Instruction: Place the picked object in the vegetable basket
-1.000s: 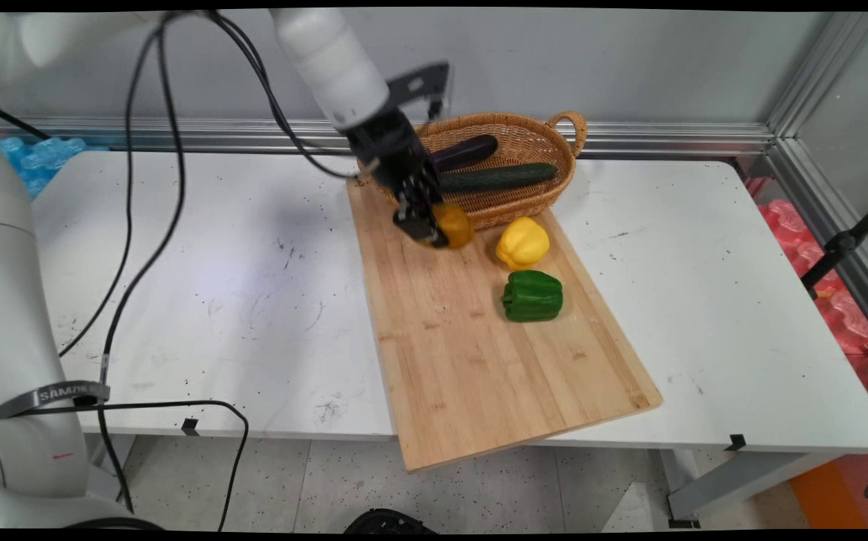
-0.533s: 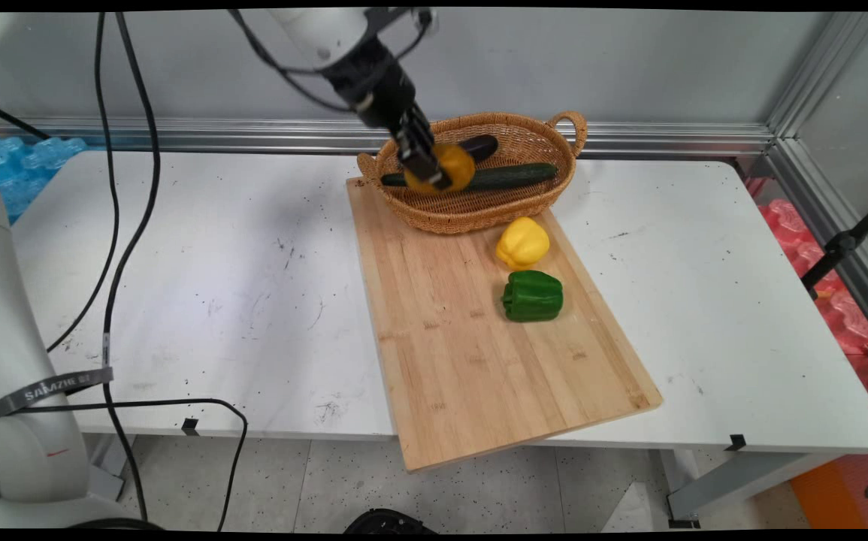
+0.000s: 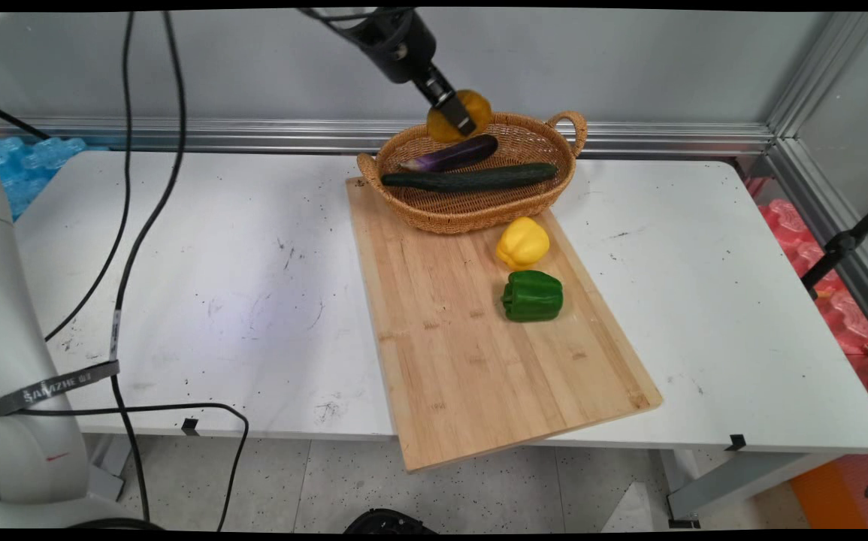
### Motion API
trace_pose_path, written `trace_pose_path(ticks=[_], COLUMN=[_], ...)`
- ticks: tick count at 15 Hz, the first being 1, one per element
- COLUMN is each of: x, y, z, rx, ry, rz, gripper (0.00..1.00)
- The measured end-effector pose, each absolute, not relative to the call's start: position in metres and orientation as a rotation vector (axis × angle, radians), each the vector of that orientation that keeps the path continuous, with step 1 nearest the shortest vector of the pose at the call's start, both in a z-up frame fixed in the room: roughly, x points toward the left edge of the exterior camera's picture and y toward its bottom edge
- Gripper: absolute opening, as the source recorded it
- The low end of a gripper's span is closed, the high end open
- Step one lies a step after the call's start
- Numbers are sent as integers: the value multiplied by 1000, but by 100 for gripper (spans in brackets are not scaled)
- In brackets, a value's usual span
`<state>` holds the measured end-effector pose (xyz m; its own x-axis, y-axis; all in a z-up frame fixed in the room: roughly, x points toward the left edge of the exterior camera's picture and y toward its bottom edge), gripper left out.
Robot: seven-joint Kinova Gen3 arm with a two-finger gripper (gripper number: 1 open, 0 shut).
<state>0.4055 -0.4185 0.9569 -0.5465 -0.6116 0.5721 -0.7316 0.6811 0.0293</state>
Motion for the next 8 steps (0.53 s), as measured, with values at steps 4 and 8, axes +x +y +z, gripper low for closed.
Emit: trace_pose_path(ticks=[4, 8], x=[396, 380], y=[-460, -495], z=[943, 921], rx=[1169, 1253], ry=[-2277, -2255], rz=[324, 331], gripper=[0, 0])
